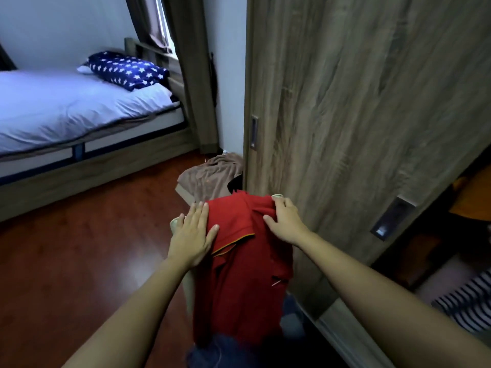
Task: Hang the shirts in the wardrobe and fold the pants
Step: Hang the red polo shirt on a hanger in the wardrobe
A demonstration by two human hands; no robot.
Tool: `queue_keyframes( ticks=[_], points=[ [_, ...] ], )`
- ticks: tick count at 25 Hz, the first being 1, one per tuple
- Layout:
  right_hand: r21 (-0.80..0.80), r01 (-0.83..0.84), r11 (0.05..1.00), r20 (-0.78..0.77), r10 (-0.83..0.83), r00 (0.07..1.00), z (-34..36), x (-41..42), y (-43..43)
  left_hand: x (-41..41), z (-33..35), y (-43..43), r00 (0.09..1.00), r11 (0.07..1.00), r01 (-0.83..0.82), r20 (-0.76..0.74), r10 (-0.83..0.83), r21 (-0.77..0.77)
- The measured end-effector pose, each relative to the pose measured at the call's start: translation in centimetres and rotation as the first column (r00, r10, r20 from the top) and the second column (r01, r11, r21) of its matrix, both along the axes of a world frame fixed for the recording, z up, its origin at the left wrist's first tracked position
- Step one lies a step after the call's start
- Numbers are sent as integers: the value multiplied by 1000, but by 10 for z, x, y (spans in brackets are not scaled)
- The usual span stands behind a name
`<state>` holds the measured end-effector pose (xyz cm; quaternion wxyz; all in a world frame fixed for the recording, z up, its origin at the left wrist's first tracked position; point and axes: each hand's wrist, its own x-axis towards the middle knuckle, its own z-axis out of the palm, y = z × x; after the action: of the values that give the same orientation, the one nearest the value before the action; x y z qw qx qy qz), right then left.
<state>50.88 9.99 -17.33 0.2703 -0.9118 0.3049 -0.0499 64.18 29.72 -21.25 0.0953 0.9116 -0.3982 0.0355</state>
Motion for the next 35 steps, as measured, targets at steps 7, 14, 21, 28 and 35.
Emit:
queue_keyframes(
  ticks=[7,14,21,28,35],
  points=[
    [-366,66,928,-52,-91,995,-9,15,-16,9,-9,0,997,999,26,-66,-28,-31],
    [-140,-277,951,39,284,958,67,23,-9,12,46,-17,920,911,-117,-388,-50,-395],
    [-340,-335,879,265,431,863,173,-30,5,-7,175,-70,635,806,371,-507,-583,-462],
    [-324,-129,937,277,224,934,234,-146,-14,-76,227,-100,694,669,508,-202,-691,-543],
    [-595,250,764,238,-129,963,248,-217,-30,-158,266,-131,704,688,654,-79,-706,-314]
  ],
)
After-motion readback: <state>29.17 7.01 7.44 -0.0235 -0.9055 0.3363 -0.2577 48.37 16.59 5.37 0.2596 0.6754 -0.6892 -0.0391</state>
